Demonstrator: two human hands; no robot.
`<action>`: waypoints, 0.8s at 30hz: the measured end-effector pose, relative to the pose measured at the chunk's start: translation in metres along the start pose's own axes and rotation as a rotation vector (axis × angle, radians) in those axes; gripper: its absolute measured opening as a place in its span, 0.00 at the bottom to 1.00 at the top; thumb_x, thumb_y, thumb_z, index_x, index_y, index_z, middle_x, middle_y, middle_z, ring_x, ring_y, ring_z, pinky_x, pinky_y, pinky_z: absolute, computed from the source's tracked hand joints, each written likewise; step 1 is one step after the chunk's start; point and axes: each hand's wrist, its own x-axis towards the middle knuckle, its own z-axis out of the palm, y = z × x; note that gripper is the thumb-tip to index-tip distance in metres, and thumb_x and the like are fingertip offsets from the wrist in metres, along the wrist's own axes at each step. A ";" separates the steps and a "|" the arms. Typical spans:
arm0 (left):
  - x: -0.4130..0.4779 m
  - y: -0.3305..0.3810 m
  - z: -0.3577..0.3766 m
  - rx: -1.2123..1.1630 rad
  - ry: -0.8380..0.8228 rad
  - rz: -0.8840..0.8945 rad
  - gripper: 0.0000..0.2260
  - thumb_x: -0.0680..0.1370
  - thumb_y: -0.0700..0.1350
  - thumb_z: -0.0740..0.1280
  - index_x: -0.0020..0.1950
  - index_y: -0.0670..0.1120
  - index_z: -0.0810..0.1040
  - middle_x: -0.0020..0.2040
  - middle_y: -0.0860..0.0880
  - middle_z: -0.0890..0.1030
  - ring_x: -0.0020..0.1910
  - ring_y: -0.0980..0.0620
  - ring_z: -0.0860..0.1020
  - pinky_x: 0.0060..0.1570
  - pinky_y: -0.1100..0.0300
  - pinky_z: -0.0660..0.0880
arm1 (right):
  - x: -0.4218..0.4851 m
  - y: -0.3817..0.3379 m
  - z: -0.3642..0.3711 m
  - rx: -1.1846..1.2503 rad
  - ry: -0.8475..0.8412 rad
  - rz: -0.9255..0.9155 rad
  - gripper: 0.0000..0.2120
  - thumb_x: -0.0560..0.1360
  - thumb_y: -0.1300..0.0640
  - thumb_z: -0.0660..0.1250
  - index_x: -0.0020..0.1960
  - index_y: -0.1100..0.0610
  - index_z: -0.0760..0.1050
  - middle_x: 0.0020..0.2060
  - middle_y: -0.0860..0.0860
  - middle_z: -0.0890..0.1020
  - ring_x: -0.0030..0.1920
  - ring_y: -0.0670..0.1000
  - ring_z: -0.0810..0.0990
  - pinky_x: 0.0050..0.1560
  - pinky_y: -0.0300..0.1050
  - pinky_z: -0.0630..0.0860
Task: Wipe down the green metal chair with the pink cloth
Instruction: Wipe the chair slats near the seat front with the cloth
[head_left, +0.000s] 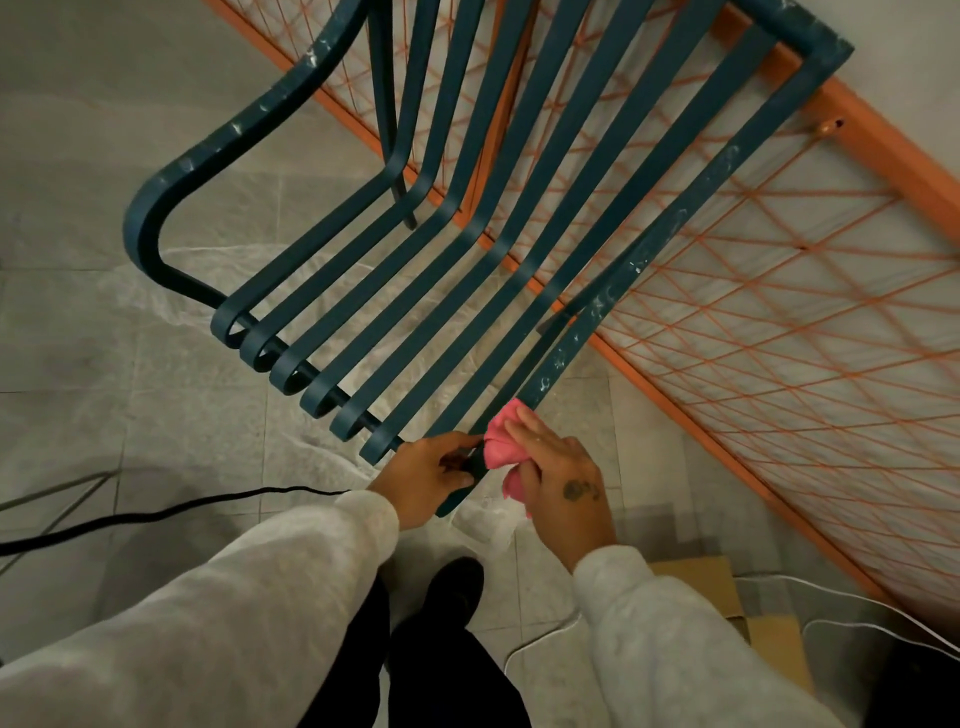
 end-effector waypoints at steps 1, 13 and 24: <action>0.000 -0.001 0.000 0.012 0.002 0.014 0.15 0.77 0.41 0.67 0.63 0.51 0.76 0.52 0.54 0.82 0.53 0.54 0.80 0.62 0.55 0.74 | -0.002 -0.007 0.003 -0.022 -0.013 -0.036 0.24 0.68 0.69 0.75 0.64 0.59 0.78 0.65 0.54 0.78 0.61 0.57 0.80 0.62 0.51 0.73; -0.001 -0.001 0.001 -0.009 -0.006 0.032 0.16 0.77 0.41 0.67 0.64 0.52 0.75 0.49 0.57 0.80 0.53 0.55 0.79 0.62 0.58 0.73 | -0.005 -0.006 0.002 -0.015 -0.038 -0.002 0.24 0.70 0.69 0.73 0.64 0.58 0.78 0.67 0.52 0.76 0.65 0.54 0.77 0.66 0.56 0.71; -0.001 -0.001 0.003 -0.013 0.007 0.027 0.20 0.78 0.39 0.66 0.68 0.52 0.72 0.52 0.56 0.79 0.55 0.54 0.78 0.62 0.58 0.71 | -0.007 0.008 -0.001 -0.007 -0.122 0.004 0.21 0.74 0.66 0.70 0.66 0.55 0.77 0.69 0.48 0.74 0.63 0.52 0.78 0.69 0.36 0.63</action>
